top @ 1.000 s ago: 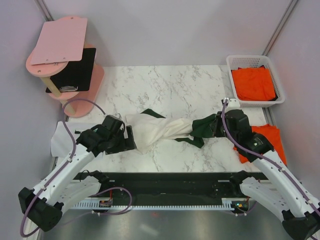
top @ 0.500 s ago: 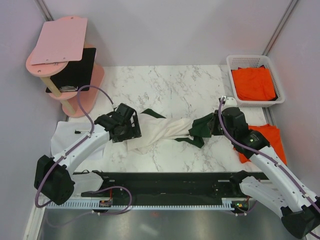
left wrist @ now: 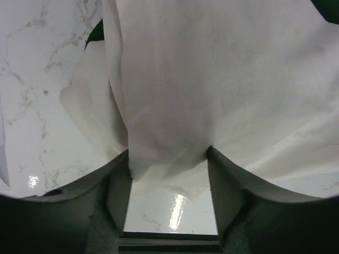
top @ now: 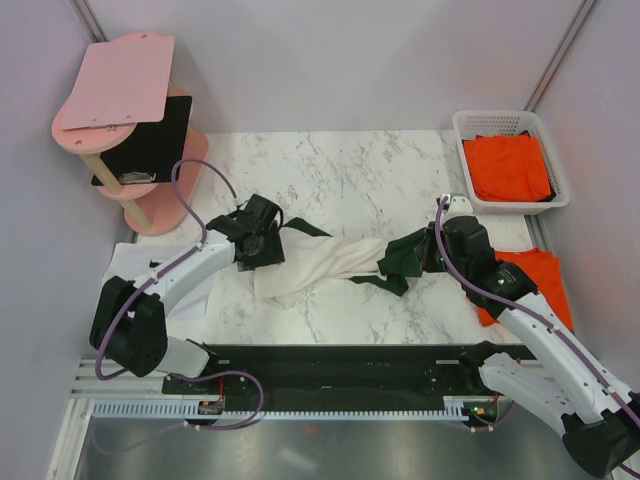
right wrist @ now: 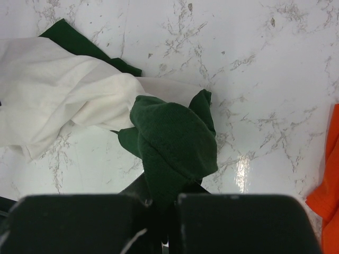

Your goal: Fold and stack the t-shirts

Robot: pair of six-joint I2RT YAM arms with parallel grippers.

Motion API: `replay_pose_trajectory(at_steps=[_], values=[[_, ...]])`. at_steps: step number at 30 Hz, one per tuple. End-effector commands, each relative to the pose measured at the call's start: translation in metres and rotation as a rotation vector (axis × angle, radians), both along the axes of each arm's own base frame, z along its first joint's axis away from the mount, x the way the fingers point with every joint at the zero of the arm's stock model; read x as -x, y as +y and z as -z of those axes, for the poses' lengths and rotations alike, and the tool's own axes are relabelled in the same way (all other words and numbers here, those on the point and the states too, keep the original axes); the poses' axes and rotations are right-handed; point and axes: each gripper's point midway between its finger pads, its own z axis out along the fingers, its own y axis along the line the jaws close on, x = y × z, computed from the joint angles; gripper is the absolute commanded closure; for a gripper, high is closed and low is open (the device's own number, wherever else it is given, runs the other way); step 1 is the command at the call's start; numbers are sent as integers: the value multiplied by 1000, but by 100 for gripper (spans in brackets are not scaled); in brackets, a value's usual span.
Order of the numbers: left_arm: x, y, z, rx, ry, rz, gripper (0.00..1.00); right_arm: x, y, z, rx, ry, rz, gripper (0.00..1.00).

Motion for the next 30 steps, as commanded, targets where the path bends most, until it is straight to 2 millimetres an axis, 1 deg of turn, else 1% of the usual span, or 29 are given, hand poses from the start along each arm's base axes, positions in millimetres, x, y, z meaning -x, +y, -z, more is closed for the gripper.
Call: replay_pose_trajectory(at_steps=[1,2,3,4,8,9,11,12,15,16,18,19,20,21,22,23,24,25,26,27,28,29,30], values=[[-24,-5,-18,-5,-86,23,51,-5,3,-15,-31,-51,-1,100],[-25,-4,-21,-2,-94,21,60,-5,3,-15,-31,-50,1,100],[-25,-4,-25,0,-103,22,70,-5,3,-15,-32,-49,-2,100],[-26,-4,-29,2,-112,23,73,-5,4,-13,-33,-45,-2,100],[-26,-2,-46,6,-143,21,75,-6,6,-13,-41,-45,-6,100],[-25,1,-48,-4,-143,18,77,-7,6,-12,-39,-43,-7,100],[-26,2,-54,-5,-156,16,88,-7,7,-12,-39,-42,-7,100],[-26,3,-57,-7,-162,15,98,-8,7,-12,-41,-42,-7,100],[-30,3,-73,-5,-198,14,98,-9,7,-11,-39,-42,-7,100],[-35,2,-85,0,-225,21,98,-10,7,-13,-38,-46,-3,100],[-40,5,-102,-11,-265,17,98,-15,5,-17,-24,-63,7,100],[-46,7,-121,-13,-307,21,98,-19,5,-24,-22,-80,10,100],[-50,9,-132,-22,-328,18,98,-23,6,-29,-17,-93,13,100],[-59,11,-158,-18,-388,9,98,-27,4,-35,4,-113,20,100],[-64,15,-170,-30,-412,9,98,-36,6,-48,6,-135,22,100],[-66,18,-181,-37,-427,9,98,-41,6,-56,15,-151,27,100],[-73,20,-210,-33,-489,10,98,-47,6,-64,33,-172,27,100],[-77,26,-222,-38,-509,-1,98,-58,10,-81,32,-197,25,100],[-81,29,-231,-45,-523,-2,98,-64,12,-90,37,-214,23,100],[-85,32,-259,-37,-578,1,98,-70,15,-99,51,-229,10,100],[-89,40,-271,-39,-602,-19,98,-81,21,-117,49,-257,4,100],[-92,43,-276,-51,-597,-22,98,-87,23,-124,54,-265,-2,100],[-94,46,-303,-44,-654,-20,98,-93,26,-134,60,-282,-7,100]])
